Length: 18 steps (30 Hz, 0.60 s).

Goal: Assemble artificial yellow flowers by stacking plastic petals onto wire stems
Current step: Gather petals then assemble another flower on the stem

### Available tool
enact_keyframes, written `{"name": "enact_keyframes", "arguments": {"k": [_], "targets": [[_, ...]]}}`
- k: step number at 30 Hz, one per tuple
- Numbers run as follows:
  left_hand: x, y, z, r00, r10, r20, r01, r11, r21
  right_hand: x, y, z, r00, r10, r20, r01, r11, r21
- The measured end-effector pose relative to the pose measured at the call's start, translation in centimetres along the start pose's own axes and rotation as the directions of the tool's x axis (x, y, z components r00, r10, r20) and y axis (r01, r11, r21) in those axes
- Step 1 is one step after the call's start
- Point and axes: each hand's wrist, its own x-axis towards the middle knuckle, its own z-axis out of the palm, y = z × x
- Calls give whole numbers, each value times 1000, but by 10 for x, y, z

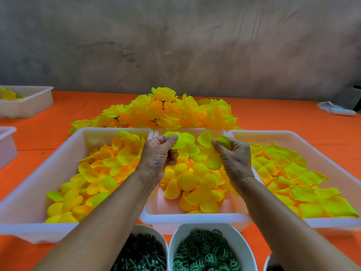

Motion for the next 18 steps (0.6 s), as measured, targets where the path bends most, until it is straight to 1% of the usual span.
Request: {"name": "enact_keyframes", "arguments": {"k": [3, 5, 7, 8, 10, 12, 14, 16, 18], "targets": [[-1, 1, 0, 999, 24, 27, -23, 999, -23, -3, -4, 2, 998, 33, 59, -21, 982, -186], [-2, 1, 0, 997, 50, 56, -49, 999, -20, -3, -9, 3, 983, 121, 140, -78, 957, -280], [-3, 0, 1, 994, 62, 88, -60, 998, -30, -1, -15, 2, 944, 246, 218, -159, 921, -355], [-3, 0, 2, 993, 68, 96, -65, 997, -42, 0, -19, 0, 923, 300, 241, -189, 899, -396], [-4, 1, 2, 991, 83, 102, -77, 995, -60, 2, -24, -4, 898, 357, 258, -218, 869, -444], [-5, 1, 1, 990, 94, 102, -87, 994, -69, 3, -29, -8, 885, 376, 275, -247, 879, -407], [-6, 2, -1, 992, 105, 74, -99, 992, -77, 2, -32, -13, 858, 420, 297, -343, 898, -277], [-5, 2, -1, 993, 117, 14, -116, 989, -94, 1, -32, -18, 836, 459, 299, -436, 888, -144], [-4, 3, -1, 992, 123, -30, -125, 987, -98, -1, -30, -20, 857, 431, 281, -426, 901, -84]]}}
